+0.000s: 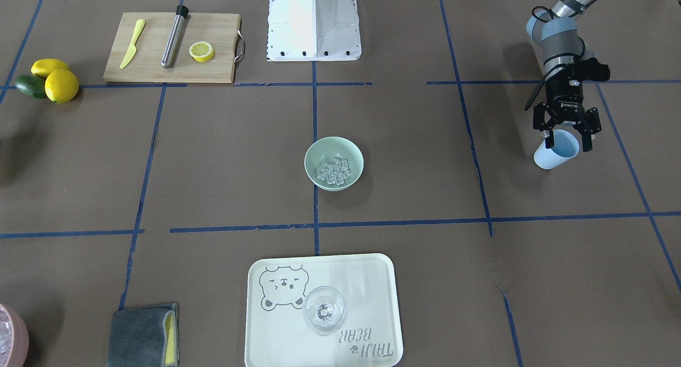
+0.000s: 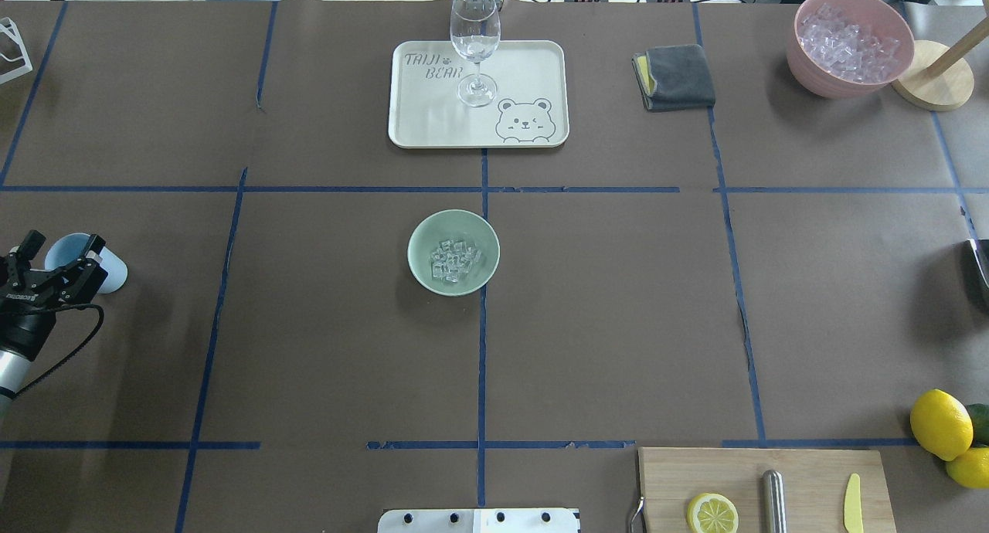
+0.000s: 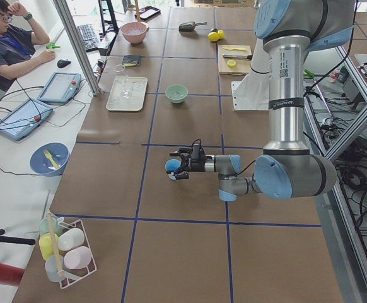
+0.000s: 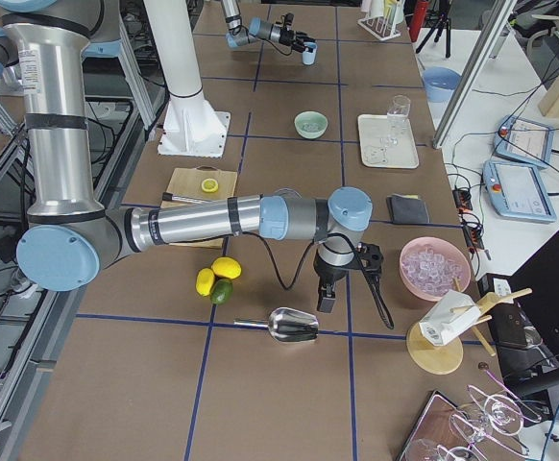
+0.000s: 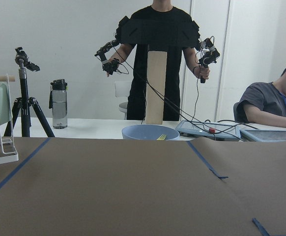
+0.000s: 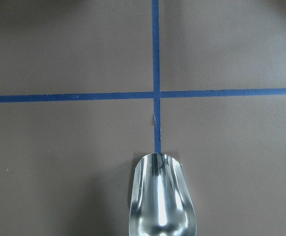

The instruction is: Pour ice into bowl

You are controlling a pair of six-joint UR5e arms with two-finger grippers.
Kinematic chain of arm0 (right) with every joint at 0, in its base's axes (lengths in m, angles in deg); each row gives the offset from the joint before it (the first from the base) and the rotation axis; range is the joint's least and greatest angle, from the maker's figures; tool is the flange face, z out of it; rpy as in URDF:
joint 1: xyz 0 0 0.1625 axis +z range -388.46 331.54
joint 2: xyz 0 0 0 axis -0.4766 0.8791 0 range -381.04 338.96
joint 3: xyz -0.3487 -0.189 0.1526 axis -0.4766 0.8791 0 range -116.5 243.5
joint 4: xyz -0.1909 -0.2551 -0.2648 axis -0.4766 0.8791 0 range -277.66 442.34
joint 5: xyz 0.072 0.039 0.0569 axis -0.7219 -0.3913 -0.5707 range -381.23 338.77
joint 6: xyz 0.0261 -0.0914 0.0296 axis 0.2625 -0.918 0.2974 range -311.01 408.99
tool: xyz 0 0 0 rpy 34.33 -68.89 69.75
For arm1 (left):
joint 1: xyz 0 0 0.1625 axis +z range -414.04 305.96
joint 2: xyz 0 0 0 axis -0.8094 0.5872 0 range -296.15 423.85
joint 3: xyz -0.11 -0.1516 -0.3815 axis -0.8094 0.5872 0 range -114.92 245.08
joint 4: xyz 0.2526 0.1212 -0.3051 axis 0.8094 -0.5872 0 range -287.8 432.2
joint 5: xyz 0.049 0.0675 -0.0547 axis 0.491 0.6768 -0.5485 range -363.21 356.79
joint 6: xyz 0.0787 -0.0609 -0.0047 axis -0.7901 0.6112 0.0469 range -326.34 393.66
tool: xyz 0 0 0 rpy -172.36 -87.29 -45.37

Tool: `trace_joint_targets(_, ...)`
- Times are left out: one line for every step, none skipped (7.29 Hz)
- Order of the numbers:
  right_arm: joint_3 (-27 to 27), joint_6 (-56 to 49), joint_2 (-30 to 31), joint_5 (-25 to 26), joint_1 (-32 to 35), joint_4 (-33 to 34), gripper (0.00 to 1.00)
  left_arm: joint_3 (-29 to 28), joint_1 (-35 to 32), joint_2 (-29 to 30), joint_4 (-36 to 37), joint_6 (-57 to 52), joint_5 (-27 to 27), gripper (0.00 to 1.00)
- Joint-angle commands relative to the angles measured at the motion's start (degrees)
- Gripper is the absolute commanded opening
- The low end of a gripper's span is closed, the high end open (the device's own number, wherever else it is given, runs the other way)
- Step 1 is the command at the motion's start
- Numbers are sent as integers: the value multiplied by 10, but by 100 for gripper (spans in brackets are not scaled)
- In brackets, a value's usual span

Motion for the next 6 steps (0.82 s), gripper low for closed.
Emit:
trace_joint_targets(0, 0, -1, 0, 0, 0, 100, 21, -1, -3, -84, -144, -8, 100)
trace_joint_targets(2, 0, 0, 0, 0, 0, 100, 24, -16, -4, -88, -166, -58, 100)
trace_joint_targets(1, 0, -1, 0, 0, 0, 100, 24, -60, 0, -71, -182, -139, 100)
trace_joint_targets(2, 0, -1, -1, 0, 0, 100, 40, -118, -2, -34, -213, -226, 100)
trace_joint_targets(2, 0, 0, 0, 0, 0, 100, 67, -186, -4, 34, -235, -333, 100)
trace_joint_targets(1, 0, 0, 0, 0, 0, 100, 100, -255, -4, 105, -264, -443, 100)
